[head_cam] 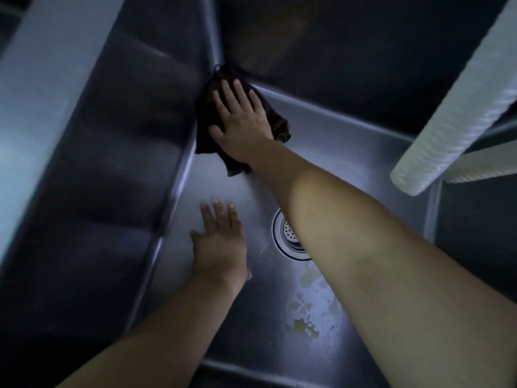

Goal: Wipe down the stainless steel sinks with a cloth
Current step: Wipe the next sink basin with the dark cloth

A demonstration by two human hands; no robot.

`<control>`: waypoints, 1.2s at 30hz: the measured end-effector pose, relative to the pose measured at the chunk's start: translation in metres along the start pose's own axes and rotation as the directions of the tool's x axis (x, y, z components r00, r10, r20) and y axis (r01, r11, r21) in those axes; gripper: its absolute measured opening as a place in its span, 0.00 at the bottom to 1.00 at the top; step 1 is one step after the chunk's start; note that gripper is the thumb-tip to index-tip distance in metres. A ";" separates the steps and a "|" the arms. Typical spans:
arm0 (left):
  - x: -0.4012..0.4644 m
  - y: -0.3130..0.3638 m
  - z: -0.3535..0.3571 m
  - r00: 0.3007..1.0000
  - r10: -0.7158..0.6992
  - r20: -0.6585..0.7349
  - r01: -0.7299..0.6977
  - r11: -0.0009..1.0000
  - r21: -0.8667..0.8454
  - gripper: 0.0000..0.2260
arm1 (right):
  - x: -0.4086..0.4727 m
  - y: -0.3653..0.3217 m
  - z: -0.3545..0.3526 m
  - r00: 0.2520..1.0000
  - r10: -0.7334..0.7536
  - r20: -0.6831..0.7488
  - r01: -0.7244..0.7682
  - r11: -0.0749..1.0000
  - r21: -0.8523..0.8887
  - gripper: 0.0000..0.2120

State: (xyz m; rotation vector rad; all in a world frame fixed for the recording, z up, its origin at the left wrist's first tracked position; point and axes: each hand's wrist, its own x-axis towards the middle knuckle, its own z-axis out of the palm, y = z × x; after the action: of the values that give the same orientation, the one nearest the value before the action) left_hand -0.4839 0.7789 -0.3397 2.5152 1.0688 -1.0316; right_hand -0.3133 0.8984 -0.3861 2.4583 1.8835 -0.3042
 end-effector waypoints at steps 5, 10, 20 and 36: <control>0.003 0.006 -0.005 0.998 -0.024 0.053 0.023 1.000 0.014 0.56 | -0.020 0.029 0.006 0.998 -0.008 -0.060 0.005 0.998 -0.059 0.31; 0.002 0.009 -0.008 0.997 -0.039 0.067 0.039 0.999 0.006 0.57 | -0.074 0.089 0.012 0.994 0.102 -0.037 -0.103 0.994 -0.037 0.32; -0.002 0.011 -0.011 0.996 -0.057 0.065 0.056 0.998 0.014 0.59 | -0.183 0.184 -0.001 0.940 0.328 -0.090 -0.326 0.945 0.040 0.30; -0.004 0.004 -0.010 1.000 -0.016 0.009 0.016 1.000 -0.004 0.60 | -0.287 0.093 0.029 0.929 0.370 -0.020 -0.371 0.928 -0.045 0.31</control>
State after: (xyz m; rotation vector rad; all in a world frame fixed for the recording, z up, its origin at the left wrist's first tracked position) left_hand -0.4776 0.7783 -0.3304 2.5006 1.0890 -1.0426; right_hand -0.2989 0.5961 -0.3741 2.7125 1.3643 -0.2258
